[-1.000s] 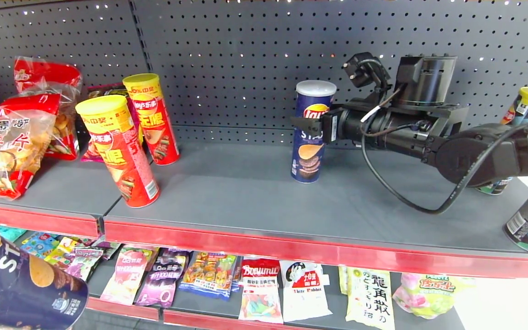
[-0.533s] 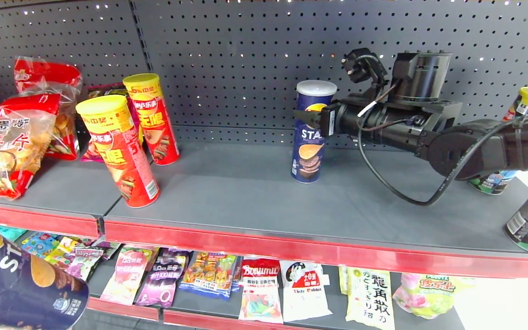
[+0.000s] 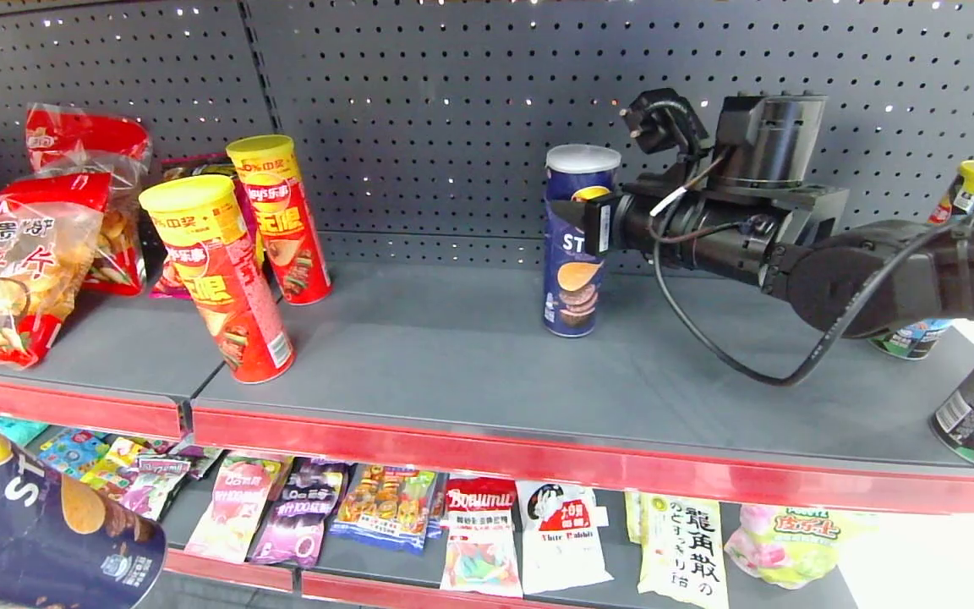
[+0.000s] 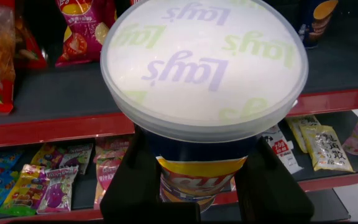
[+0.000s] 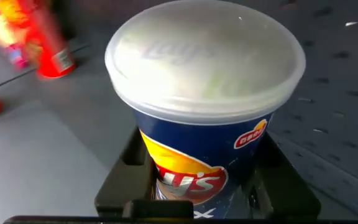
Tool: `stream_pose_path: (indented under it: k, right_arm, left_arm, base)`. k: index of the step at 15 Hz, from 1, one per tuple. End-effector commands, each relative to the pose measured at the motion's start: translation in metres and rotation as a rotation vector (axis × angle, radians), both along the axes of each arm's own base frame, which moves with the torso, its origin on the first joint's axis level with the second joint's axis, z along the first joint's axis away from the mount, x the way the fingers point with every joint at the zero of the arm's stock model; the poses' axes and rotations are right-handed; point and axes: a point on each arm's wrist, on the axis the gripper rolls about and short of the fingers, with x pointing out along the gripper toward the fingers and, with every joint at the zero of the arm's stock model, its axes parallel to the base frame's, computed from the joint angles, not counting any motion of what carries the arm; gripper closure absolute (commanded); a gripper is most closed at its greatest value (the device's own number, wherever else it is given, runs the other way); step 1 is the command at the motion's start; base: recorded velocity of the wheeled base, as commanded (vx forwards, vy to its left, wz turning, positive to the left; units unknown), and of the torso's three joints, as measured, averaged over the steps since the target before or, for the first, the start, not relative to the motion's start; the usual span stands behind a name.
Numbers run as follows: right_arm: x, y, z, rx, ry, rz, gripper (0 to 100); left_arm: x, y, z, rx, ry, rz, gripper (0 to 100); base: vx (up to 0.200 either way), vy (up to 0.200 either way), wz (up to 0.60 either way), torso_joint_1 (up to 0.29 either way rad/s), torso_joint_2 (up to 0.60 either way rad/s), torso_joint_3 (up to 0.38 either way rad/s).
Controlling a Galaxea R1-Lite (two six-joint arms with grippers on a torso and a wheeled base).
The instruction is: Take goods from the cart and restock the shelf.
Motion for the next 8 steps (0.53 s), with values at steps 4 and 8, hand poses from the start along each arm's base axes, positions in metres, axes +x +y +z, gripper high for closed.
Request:
stream_pose_path:
  k: [4, 8]
  right_arm:
    - [-0.076, -0.003, 0.012, -0.008, -0.004, -0.138, 100]
    - [-0.103, -0.008, 0.009, 0.072, 0.037, -0.316, 100]
  left_arm:
    - [0.001, 0.0, 0.0, 0.0, 0.004, -0.001, 100]
    - [0.002, 0.0, 0.0, -0.001, 0.008, -0.001, 100]
  base:
    - [0.0, 0.0, 0.0, 0.0, 0.0, 0.0]
    - [0.0, 0.0, 0.0, 0.0, 0.0, 0.0]
